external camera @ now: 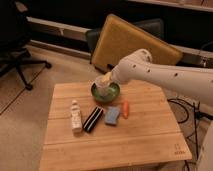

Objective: Place the pepper in the ceramic cup

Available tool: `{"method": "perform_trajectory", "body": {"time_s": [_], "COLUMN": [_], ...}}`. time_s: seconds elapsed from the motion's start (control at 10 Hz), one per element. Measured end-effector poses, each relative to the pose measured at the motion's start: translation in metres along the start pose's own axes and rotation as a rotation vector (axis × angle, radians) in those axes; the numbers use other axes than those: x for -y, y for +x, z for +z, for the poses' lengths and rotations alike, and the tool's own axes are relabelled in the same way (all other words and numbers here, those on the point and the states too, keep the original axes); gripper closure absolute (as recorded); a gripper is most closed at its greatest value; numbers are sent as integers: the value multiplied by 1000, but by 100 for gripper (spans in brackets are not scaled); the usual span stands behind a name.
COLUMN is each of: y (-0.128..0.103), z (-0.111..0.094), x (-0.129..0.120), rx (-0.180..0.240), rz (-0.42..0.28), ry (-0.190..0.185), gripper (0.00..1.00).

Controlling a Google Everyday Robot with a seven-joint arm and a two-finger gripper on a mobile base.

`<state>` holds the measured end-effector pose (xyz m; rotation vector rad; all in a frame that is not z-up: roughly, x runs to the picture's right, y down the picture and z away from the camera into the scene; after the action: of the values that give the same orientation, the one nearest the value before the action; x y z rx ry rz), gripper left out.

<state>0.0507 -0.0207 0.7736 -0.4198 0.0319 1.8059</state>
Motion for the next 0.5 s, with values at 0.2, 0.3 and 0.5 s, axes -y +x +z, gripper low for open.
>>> {"method": "perform_trajectory", "body": {"time_s": [0.2, 0.3, 0.5], "y": [16, 21, 36], "z": [17, 22, 35], "x": [38, 45, 74], "rx": [-58, -77, -128], "rz": [108, 130, 208], "ry": [68, 85, 147], "gripper": [35, 35, 35]}}
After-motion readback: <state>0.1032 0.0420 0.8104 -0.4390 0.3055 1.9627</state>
